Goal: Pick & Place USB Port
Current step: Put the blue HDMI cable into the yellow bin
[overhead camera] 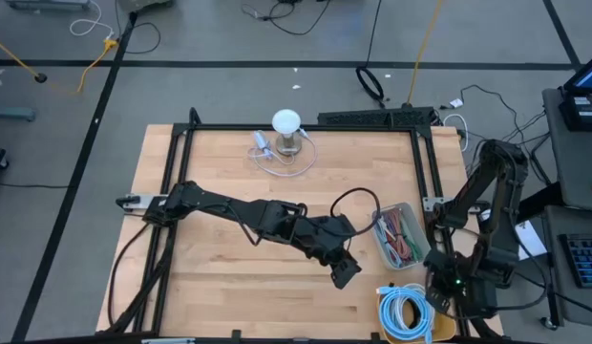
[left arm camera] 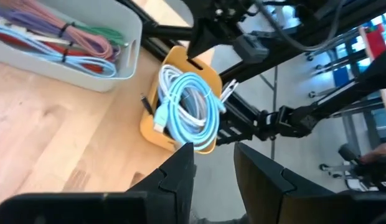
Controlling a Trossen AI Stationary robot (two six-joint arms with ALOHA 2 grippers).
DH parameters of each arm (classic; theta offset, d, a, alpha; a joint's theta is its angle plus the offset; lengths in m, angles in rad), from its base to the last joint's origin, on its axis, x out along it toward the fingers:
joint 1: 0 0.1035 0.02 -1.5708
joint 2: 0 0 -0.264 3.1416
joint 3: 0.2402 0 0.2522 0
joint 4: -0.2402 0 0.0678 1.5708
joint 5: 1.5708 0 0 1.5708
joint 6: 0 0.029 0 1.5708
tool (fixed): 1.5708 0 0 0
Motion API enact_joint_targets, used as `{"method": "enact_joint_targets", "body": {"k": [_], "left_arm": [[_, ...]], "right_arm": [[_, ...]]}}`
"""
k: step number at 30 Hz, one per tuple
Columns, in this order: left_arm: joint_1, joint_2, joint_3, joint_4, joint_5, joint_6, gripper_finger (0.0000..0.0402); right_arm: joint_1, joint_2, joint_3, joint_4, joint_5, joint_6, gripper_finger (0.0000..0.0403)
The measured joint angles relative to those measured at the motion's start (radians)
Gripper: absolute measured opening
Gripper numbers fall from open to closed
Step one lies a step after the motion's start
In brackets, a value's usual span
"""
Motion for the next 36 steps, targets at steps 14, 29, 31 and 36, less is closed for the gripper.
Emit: {"method": "enact_joint_targets", "body": {"k": [14, 29, 31, 36], "left_arm": [[0.001, 0.000, 0.000, -0.049, -0.027, 0.008, 0.0117], [-0.016, 0.000, 0.000, -0.051, -0.052, 0.018, 0.0117], [-0.018, 0.000, 0.000, -0.052, -0.052, 0.018, 0.0117], [-0.018, 0.000, 0.000, -0.050, -0.052, 0.018, 0.0117]], "right_arm": [[-0.197, 0.053, 0.001, 0.224, -0.070, -0.325, 0.0001], [-0.135, 0.183, 0.000, 0.158, -0.234, -0.208, 0.0000], [-0.111, 0.186, 0.000, 0.107, -0.262, -0.170, 0.0000], [-0.067, 0.185, 0.000, 0.083, -0.285, -0.116, 0.0000]]}}
